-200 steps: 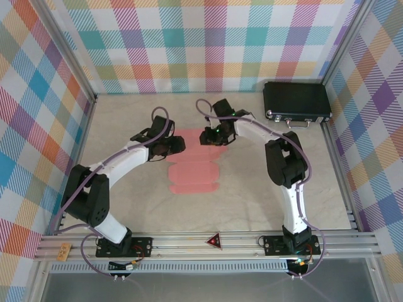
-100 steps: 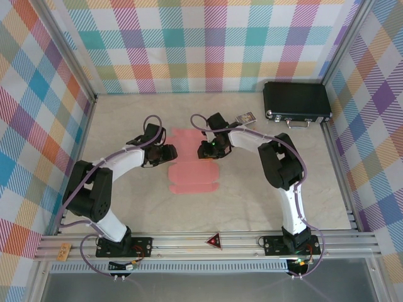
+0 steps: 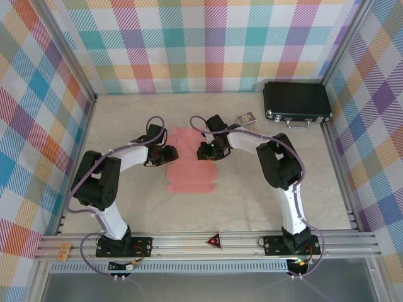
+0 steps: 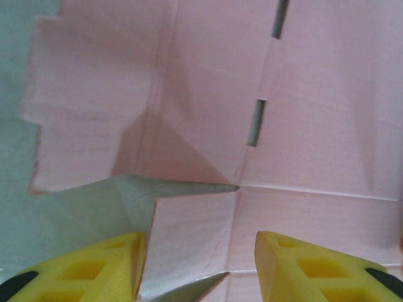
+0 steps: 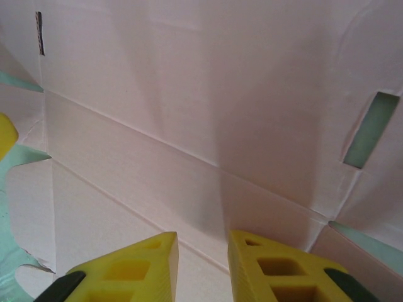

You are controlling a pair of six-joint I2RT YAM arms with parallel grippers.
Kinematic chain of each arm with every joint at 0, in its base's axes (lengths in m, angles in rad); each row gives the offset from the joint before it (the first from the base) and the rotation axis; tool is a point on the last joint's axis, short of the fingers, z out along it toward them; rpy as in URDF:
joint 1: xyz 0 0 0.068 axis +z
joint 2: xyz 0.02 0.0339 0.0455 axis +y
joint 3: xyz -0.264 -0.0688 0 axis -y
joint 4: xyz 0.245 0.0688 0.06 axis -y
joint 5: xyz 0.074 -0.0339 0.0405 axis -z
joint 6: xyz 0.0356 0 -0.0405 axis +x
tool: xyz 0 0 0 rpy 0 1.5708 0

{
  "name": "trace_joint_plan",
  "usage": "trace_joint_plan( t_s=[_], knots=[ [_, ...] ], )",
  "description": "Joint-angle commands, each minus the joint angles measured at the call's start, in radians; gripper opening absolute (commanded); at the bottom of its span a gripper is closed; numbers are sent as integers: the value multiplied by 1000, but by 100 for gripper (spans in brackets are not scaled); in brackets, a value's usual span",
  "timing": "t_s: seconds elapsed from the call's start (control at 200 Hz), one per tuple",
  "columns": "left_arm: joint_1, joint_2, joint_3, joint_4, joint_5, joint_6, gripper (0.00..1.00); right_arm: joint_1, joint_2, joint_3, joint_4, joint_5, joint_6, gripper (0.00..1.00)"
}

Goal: Fold the paper box

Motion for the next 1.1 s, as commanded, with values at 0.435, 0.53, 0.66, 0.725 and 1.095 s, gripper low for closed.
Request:
trace_joint_plan(
  t_s=[0.435,0.53,0.66,0.725,1.095],
  knots=[
    [-16,-26,42,39,76,81,40,15,46,-7,-4,-9,23,28],
    [-36,-24,50,38,63,100,40,15,51,-8,-5,-14,23,28],
    [-58,-2,70,27,55,118,40,16,55,-6,-4,-20,23,28],
    [-71,10,78,24,53,127,40,16,59,-5,-3,-24,25,28],
    [-95,27,107,-24,14,129,40,20,34,-9,-9,0,24,28]
  ],
)
